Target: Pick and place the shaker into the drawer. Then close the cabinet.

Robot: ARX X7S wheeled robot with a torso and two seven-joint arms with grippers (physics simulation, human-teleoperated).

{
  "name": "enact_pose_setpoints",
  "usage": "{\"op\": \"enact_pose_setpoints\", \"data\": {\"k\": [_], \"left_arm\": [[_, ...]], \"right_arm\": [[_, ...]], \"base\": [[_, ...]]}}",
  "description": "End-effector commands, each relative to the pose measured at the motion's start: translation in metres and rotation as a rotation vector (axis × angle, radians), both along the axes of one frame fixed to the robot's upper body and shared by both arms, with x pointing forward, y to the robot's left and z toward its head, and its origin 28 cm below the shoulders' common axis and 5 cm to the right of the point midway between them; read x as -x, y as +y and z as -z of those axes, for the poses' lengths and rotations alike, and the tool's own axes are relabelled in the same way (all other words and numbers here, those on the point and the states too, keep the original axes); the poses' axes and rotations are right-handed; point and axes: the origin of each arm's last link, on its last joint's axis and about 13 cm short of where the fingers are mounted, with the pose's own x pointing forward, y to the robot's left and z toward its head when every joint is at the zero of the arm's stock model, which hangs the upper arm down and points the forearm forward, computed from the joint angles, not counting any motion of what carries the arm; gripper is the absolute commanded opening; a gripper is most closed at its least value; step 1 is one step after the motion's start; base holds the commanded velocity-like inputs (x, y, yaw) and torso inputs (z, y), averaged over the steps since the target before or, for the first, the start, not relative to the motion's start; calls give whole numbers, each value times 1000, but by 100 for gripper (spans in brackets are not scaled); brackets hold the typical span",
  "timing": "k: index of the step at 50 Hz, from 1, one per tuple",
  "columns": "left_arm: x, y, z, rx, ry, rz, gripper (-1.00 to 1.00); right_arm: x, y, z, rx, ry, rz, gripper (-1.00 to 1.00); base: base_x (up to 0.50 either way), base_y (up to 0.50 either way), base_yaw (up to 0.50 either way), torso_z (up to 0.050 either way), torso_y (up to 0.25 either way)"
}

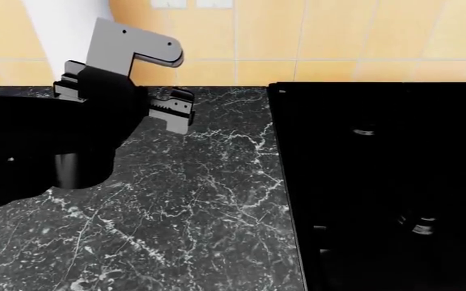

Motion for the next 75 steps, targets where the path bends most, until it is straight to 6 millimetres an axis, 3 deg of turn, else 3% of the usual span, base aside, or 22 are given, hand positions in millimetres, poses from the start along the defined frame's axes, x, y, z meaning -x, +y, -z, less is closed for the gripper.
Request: {"op": "enact_pose_setpoints", "data": {"k": [1,24,39,49,75], "left_arm": [[-1,2,3,10,3,-1,100],[1,6,3,14,4,-9,100],[-1,11,9,24,10,-17,100],[-4,15,14,34,14,-24,100],[-5,27,18,61,9,-37,100]], "right_arm": [[1,19,1,50,45,-157,100],[-24,32,-18,55,99,-339,100],[-72,31,-21,96,179,-293,100],[-89,37,-11,106,252,-309,100],[-99,56,-3,88,326,-360,100]], "base": [[0,3,4,0,0],[0,2,3,1,0],[6,3,4,2,0],[7,3,6,2,0],[7,3,5,0,0]]}}
